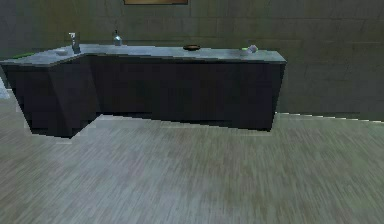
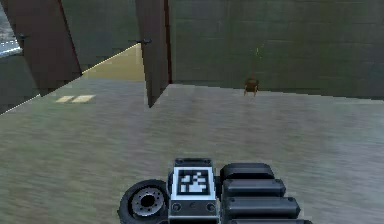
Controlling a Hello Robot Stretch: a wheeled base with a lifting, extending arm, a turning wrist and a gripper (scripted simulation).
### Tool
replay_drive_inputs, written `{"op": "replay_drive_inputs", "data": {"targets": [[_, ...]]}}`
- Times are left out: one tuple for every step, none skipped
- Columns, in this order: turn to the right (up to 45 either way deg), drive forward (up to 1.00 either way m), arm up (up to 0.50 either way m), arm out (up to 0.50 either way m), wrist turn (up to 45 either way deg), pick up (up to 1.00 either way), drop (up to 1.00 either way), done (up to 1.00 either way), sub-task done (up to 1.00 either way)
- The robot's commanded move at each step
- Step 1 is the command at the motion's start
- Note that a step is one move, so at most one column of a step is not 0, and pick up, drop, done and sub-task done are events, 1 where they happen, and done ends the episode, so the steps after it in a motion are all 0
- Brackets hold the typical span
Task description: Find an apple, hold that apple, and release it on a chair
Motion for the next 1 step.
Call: {"op": "replay_drive_inputs", "data": {"targets": [[-45.0, 0.0, 0.0, 0.0, 0.0, 0.0, 0.0, 0.0, 0.0]]}}
